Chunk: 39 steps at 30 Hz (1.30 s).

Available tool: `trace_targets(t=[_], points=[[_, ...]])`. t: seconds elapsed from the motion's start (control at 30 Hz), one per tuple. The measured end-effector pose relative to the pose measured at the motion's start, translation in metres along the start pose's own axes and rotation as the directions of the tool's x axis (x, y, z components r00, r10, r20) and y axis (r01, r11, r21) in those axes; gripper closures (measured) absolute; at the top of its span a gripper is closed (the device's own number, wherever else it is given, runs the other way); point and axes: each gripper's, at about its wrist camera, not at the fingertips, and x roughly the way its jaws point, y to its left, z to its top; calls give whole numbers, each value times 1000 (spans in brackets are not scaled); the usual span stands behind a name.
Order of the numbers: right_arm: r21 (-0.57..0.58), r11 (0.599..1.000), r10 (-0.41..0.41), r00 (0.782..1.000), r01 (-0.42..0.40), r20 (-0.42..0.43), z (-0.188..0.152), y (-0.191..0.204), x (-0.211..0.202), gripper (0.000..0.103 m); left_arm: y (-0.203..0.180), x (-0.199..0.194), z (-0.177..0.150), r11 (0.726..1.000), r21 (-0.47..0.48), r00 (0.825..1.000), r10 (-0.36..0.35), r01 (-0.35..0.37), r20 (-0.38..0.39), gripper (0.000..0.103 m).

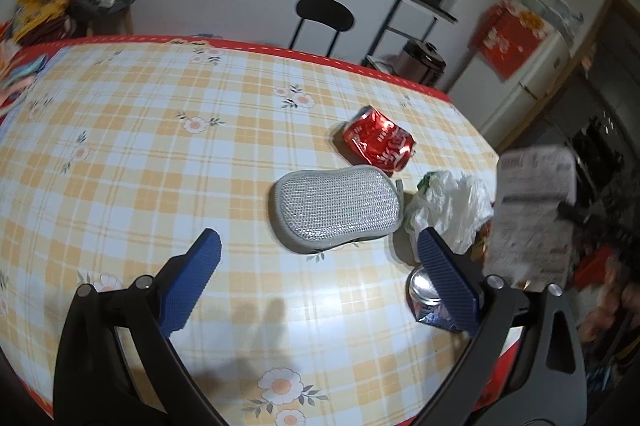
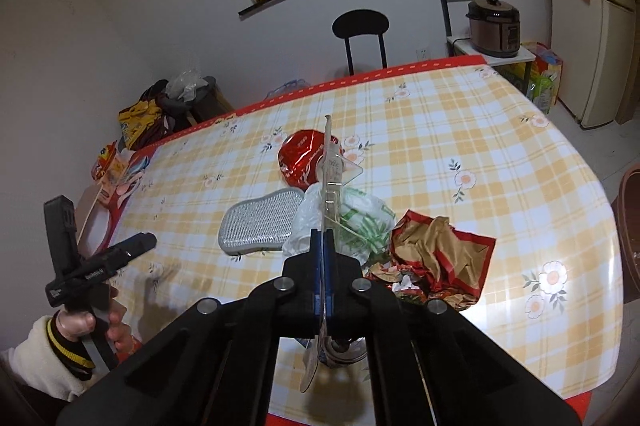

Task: Collect trash
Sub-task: 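Grasp the grey sponge with the left gripper while the right holds the paper wrapper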

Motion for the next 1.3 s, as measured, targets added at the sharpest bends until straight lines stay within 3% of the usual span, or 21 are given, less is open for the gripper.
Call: trace_targets(t=[0.13, 0.23, 0.27, 0.3, 0.37, 0.53, 0.83, 0.93, 1.13, 1.2, 1.3], points=[[-1, 1000, -23, 999, 24, 26, 3, -1, -11, 100, -11, 24, -1, 995, 103, 999, 4, 1, -49, 6], [10, 999, -31, 999, 31, 28, 2, -6, -12, 100, -12, 49, -7, 994, 113, 994, 9, 3, -105, 9], [13, 999, -33, 999, 33, 28, 2, -7, -12, 100, -10, 55, -9, 996, 90, 992, 4, 7, -123, 13], [17, 999, -34, 999, 33, 26, 2, -9, -11, 100, -7, 61, -11, 999, 50, 989, -15, 22, -144, 24], [29, 999, -35, 999, 35, 18, 0, -13, -9, 100, 5, 77, -14, 996, -74, 981, -68, 55, -184, 35], [35, 999, -38, 999, 38, 2, -2, -16, -3, 100, 31, 96, -11, 957, -287, 981, -100, 49, -166, 54], [34, 999, -38, 999, 38, -13, -1, -22, -1, 100, 47, 118, -12, 906, -422, 981, -96, 16, -169, 59], [37, 998, -41, 999, 42, -18, -1, -25, 0, 100, 52, 120, -12, 885, -464, 983, -117, 39, -141, 60], [30, 998, -48, 998, 49, -32, -1, -26, 2, 100, 63, 127, -13, 807, -579, 980, -190, 117, -66, 60], [28, 998, -52, 998, 53, -36, -1, -26, 2, 100, 63, 129, -12, 798, -589, 979, -197, 128, -53, 61], [29, 998, -54, 998, 55, -41, -1, -26, 3, 100, 64, 135, -12, 797, -594, 978, -194, 109, -81, 77]])
